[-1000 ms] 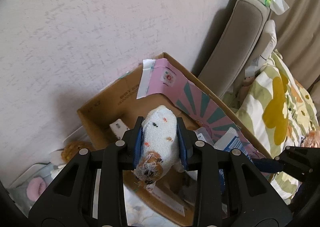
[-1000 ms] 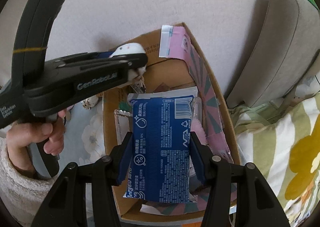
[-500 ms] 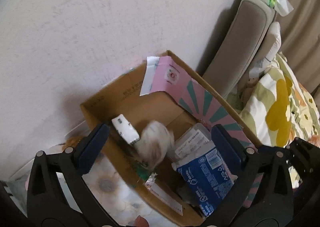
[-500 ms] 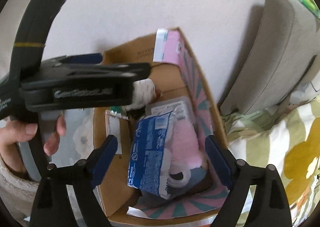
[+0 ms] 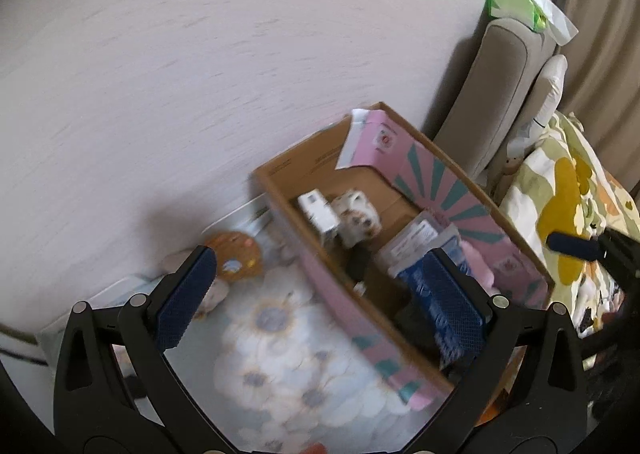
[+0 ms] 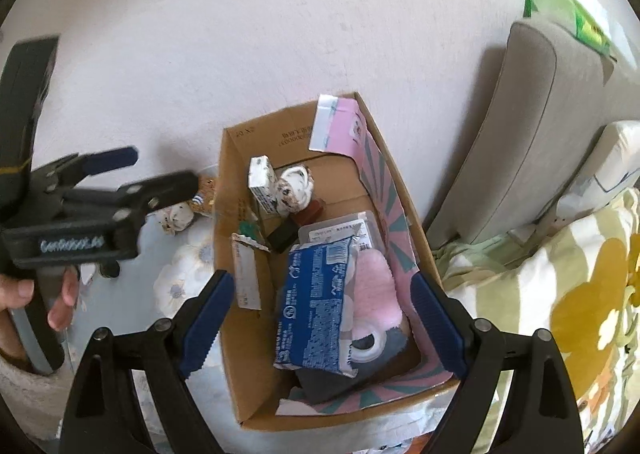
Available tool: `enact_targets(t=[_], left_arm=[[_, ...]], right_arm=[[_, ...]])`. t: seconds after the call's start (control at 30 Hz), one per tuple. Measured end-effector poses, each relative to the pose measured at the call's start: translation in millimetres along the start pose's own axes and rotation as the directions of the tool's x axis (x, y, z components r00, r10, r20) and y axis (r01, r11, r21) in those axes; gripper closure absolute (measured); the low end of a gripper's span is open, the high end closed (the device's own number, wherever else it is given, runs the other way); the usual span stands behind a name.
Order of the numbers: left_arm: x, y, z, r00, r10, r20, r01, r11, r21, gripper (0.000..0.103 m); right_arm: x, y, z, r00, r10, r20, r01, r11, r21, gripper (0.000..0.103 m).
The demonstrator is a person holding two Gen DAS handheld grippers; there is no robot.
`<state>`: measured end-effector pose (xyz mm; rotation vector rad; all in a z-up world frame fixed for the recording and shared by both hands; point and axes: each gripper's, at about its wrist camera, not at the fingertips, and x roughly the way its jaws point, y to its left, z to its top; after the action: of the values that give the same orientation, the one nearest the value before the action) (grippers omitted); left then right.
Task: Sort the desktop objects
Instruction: 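Bring both tools back over the tray of items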
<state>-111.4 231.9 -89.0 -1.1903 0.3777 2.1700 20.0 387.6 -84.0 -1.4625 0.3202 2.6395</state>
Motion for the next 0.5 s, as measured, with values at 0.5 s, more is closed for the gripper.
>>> enact_targets(t=[0.5], left_arm=[[-82.7, 94.2, -50.4, 0.993, 0.073, 0.094, -0.055, 0.981, -0.187, 0.0]], right_arm=[[-24.3, 64.7, 16.7, 0.994, 0.084, 0.063, -0.079, 0.993, -0.084, 0.015]])
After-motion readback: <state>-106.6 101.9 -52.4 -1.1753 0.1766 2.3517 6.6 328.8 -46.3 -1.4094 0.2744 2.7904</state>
